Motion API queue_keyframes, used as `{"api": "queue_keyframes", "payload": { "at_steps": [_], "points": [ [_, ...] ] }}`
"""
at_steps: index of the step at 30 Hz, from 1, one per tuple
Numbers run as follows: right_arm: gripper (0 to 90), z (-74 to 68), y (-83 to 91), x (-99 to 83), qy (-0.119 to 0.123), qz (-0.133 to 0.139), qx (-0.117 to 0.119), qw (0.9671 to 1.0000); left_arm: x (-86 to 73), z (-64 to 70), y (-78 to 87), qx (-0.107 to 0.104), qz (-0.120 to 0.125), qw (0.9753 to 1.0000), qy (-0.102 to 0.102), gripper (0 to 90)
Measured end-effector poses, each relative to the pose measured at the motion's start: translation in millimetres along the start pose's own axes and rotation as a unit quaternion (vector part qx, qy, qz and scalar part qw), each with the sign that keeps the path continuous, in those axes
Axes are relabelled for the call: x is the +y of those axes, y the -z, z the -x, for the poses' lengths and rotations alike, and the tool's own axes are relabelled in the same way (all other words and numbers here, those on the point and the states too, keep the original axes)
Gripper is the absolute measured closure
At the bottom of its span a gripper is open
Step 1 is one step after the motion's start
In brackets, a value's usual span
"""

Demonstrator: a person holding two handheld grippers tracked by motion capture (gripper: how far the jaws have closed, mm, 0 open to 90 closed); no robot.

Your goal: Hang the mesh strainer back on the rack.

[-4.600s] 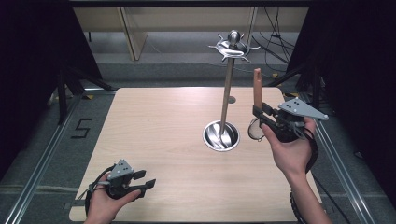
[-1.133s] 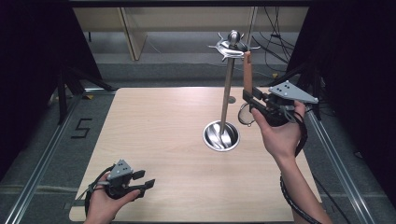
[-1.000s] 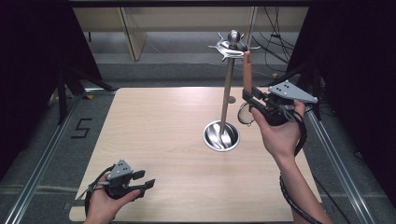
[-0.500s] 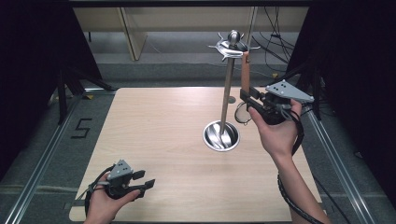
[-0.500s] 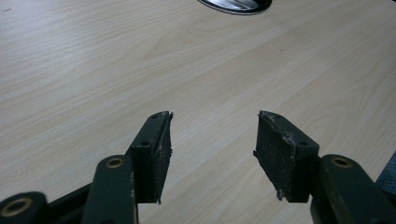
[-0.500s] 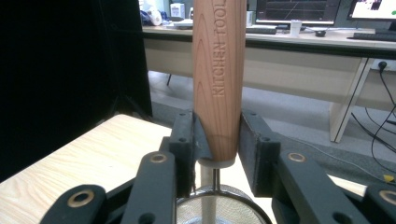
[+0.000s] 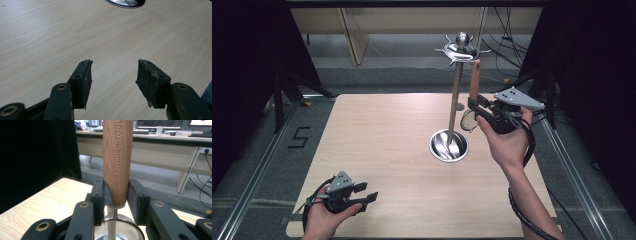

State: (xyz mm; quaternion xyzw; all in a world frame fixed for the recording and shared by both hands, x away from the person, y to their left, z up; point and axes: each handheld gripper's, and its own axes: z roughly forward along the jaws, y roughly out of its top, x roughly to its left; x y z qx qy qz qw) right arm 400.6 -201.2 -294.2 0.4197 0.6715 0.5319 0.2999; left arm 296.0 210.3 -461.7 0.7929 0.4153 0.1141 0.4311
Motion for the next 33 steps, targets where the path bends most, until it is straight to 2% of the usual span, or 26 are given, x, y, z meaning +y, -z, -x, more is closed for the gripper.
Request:
{"api": "queue_keyframes", "payload": {
  "at_steps": [5,10,13,14,15,17,20,22,25,28,30,31,33],
  "points": [
    [67.9,0.5,0.2,-0.7,0.005,0.002,0.000,1.0000,-0.1,0.1,0.0,0.000,0.000,1.0000,0.000,44.5],
    [61.2,0.7,4.3,-0.8,0.000,0.007,-0.007,1.0000,0.0,0.4,0.1,0.000,0.001,1.0000,0.000,44.5],
    [56.1,3.9,7.8,-0.6,0.009,0.014,-0.008,0.9998,-0.1,0.8,0.0,-0.001,0.004,1.0000,0.003,44.5],
    [54.4,3.5,9.3,-0.9,0.000,0.010,-0.010,0.9999,-0.4,1.1,-0.3,0.001,0.009,1.0000,0.003,44.5],
    [53.0,5.5,9.7,-1.1,0.007,0.013,-0.010,0.9998,-0.3,1.1,-0.2,0.001,0.008,1.0000,0.003,44.5],
    [51.9,5.4,10.7,-1.9,-0.001,0.013,-0.012,0.9998,-0.1,1.3,0.0,0.002,0.007,1.0000,0.003,44.4],
    [47.6,10.5,13.0,-4.9,0.013,0.006,-0.015,0.9998,-0.2,1.3,0.1,0.002,0.007,1.0000,0.003,44.4],
    [47.1,11.5,13.6,-6.7,0.015,0.006,-0.018,0.9997,-0.5,0.9,0.0,0.002,0.009,1.0000,0.002,44.4],
    [46.3,15.1,15.7,-14.1,0.014,-0.008,-0.018,0.9997,-0.7,0.2,0.5,0.004,0.008,1.0000,0.001,44.3],
    [45.8,24.8,17.8,-34.9,0.011,-0.030,-0.025,0.9992,-0.7,-0.8,1.6,0.005,0.002,1.0000,-0.005,44.2],
    [45.8,31.6,17.9,-50.9,0.015,-0.051,-0.027,0.9982,-0.7,-0.9,1.6,0.005,0.002,1.0000,-0.005,43.9],
    [46.3,35.9,17.1,-60.6,0.024,-0.054,-0.029,0.9979,-0.7,-0.8,1.6,0.005,0.001,1.0000,-0.005,43.9],
    [50.6,37.6,18.9,-82.7,-0.005,-0.074,-0.034,0.9966,-0.5,0.4,0.9,0.005,0.005,1.0000,0.000,43.9]
  ]
}}
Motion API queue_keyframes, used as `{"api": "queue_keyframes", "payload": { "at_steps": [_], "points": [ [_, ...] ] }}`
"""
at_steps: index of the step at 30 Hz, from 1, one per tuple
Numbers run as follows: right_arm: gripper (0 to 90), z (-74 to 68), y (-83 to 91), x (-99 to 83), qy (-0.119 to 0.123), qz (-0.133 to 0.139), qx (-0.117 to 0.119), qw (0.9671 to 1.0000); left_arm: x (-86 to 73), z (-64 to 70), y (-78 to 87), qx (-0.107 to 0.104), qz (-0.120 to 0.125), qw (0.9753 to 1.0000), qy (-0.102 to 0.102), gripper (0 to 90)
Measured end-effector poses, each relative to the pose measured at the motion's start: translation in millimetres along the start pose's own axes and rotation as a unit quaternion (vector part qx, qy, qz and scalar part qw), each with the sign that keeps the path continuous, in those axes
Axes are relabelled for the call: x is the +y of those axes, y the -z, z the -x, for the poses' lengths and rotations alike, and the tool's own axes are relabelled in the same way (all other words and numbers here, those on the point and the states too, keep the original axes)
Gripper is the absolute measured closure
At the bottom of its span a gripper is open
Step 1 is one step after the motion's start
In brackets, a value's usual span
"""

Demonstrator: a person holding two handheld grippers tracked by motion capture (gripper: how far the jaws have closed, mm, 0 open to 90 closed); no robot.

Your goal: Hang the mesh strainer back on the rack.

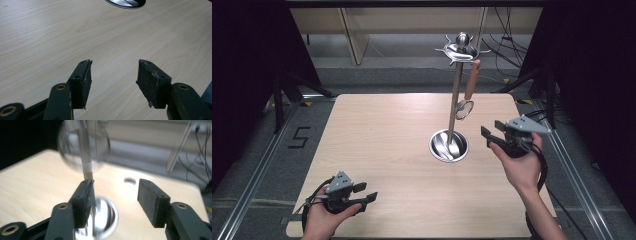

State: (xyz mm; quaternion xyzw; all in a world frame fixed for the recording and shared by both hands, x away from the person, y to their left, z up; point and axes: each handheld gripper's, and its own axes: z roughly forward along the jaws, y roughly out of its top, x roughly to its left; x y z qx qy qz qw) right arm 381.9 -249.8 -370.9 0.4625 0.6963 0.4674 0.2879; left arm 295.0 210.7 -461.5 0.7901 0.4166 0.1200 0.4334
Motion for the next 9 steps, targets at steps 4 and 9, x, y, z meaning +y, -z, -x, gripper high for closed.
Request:
{"api": "queue_keyframes", "payload": {
  "at_steps": [4,9],
  "points": [
    [59.8,5.0,-1.0,-30.4,0.000,-0.027,-0.004,0.9996,0.4,0.1,0.5,0.005,-0.004,1.0000,-0.006,43.7],
    [70.5,3.2,1.7,-51.7,-0.017,-0.068,0.001,0.9975,1.6,0.9,-1.1,-0.004,0.000,1.0000,0.007,43.0]
  ]
}}
